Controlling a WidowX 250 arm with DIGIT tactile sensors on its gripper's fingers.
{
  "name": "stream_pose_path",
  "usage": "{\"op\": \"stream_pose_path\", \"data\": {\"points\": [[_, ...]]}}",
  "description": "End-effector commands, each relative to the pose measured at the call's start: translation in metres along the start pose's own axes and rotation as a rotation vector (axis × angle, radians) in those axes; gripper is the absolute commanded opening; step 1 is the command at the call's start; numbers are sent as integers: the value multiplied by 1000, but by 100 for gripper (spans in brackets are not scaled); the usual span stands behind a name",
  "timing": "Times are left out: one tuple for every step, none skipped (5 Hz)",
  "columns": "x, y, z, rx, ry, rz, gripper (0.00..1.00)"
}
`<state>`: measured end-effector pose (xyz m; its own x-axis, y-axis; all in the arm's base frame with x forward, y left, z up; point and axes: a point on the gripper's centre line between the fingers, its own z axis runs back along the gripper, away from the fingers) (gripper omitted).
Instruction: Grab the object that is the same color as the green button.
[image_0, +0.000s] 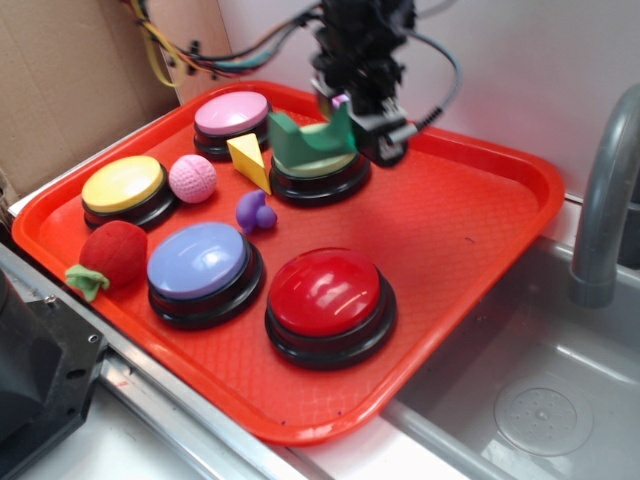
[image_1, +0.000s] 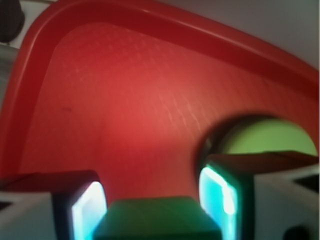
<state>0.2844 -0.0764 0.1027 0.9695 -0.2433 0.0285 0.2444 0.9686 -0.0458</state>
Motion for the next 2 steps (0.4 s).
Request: {"op": "stream_pose_path", "data": {"points": [[-35,24,92,-10,-189,273,0],[-37,37,96,-8,-167,392,0]]}}
